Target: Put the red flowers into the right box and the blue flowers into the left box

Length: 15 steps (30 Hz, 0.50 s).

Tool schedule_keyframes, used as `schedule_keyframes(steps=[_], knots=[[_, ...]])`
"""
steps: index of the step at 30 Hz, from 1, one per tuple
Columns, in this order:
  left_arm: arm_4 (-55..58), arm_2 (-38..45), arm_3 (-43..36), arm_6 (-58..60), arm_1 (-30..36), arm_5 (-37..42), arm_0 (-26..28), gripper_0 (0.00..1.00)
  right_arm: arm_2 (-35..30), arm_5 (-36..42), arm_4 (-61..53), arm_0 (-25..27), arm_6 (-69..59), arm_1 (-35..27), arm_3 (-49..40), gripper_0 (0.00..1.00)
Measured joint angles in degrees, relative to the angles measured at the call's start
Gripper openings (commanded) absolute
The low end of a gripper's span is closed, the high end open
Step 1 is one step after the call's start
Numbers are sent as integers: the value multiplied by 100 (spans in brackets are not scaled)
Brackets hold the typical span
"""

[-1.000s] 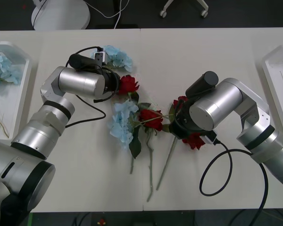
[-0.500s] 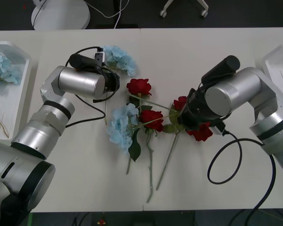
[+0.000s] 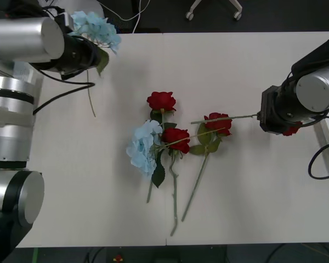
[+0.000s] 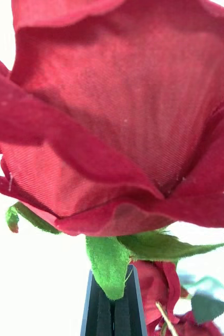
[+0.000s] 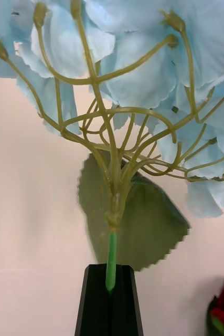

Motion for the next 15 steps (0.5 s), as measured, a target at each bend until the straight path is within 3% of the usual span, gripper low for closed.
schedule_keyframes(steps=[5, 9, 15], knots=[[-117, 894, -94, -41, 516, 702, 0, 0, -114, 1, -2, -2, 1991, -467, -216, 0], [-268, 1653, -94, -620, 880, 764, 7, 0, -431, 1, -3, -5, 4140, -785, -174, 0], [-855, 2109, -99, -1703, 1370, 727, 64, 0, -983, -197, -10, -226, 7450, -983, 779, 0]])
